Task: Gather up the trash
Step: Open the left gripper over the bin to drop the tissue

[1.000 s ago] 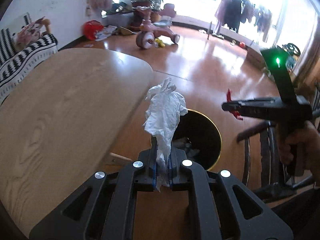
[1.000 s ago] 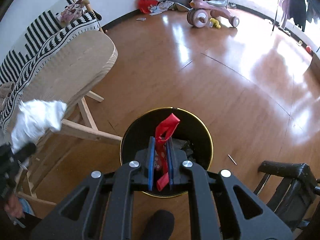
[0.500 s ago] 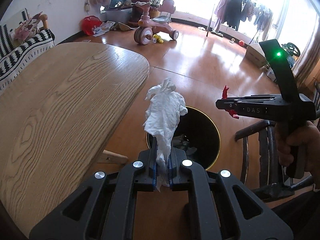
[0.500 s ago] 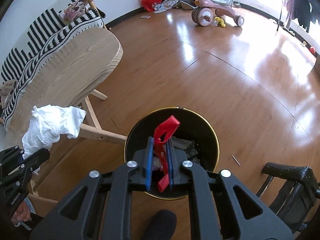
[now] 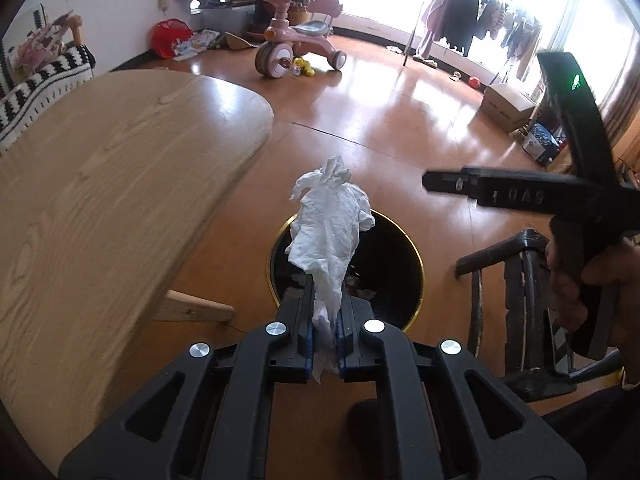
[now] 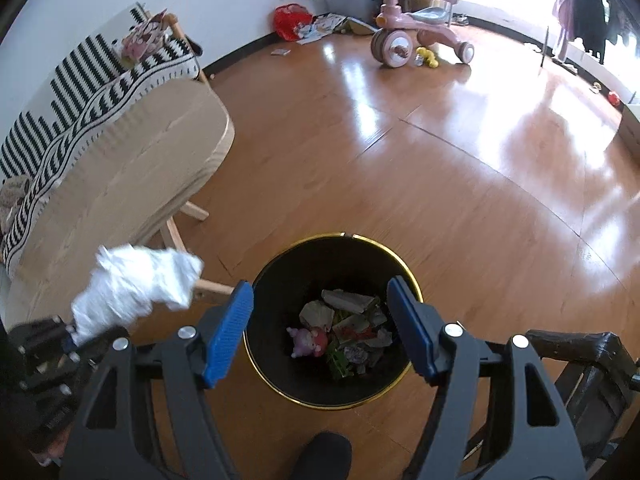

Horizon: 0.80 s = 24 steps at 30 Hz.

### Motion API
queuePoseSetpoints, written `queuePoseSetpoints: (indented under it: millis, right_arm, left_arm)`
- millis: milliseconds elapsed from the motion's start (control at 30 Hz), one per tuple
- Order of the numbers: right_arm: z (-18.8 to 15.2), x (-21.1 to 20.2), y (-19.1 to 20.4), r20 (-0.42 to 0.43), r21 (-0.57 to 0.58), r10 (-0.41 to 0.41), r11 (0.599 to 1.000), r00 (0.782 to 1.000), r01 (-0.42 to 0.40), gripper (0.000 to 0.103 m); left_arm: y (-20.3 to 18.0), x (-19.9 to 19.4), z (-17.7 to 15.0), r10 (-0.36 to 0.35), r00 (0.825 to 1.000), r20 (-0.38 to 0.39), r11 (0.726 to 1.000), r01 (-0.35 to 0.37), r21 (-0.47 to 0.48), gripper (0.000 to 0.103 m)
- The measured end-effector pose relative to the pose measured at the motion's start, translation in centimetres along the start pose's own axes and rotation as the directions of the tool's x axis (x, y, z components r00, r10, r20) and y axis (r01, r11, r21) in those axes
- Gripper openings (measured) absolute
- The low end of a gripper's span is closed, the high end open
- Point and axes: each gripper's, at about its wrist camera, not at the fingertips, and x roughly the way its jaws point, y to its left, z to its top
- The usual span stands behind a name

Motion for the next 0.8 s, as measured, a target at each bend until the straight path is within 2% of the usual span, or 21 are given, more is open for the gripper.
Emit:
queuePoseSetpoints:
  millis: [100,333,533,600,667,700,733,800]
  right_arm:
    - [0.8,-1.1,-0.4,0.027,0.052,0.008,0.999,1.0,-0.009,0.068]
    - [2.0,-3.3,-0.1,0.114,0.097,-0.027,0.995,0.993,0.016,0.073]
    - [2.5,-4.4,-0.8,0.155,0.136,-0.031,0.991,0.987,0.01,0.074]
    - [2.5,-4.5,-1.0,0.158,0.143,-0.029,0.99,0.987,0.006,0.078]
    - [2.5,-4.5,-1.0,0.158,0.145,-0.03,0.989,0.987,0.006,0.079]
    - [2.5,-4.4,-1.0,0.158,0.146,-0.03,0.989,0.987,0.007,0.079]
    - [2.6,-4.4,-1.0,0.158,0.147,-0.03,0.989,0.987,0.006,0.079]
    - [2.6,-4.4,-0.9,0.16,0.153,-0.027,0.988,0.987,0.002,0.08]
  left_arm:
    - [-0.9,1.4,-0.1,-0.021,0.999,-0.029,1.0,0.022,0.014,0.007]
    - [-2.8,5.5,0.2,-0.082,0.992,-0.095,0.996,0.084,0.018,0.007]
    - [-3.6,9.8,0.5,-0.083,0.986,-0.143,0.996,0.088,0.026,0.007]
    - [-3.8,10.5,0.5,-0.082,0.985,-0.153,0.996,0.088,0.034,0.008]
    - [-4.2,11.0,0.7,-0.08,0.984,-0.157,0.995,0.088,0.047,0.012]
    - [-4.3,11.2,0.8,-0.077,0.984,-0.16,0.995,0.086,0.049,0.028]
    - [-4.4,11.2,0.9,-0.074,0.985,-0.158,0.995,0.083,0.049,0.056]
    - [-4.3,10.8,1.1,-0.059,0.99,-0.129,0.997,0.065,0.043,0.08]
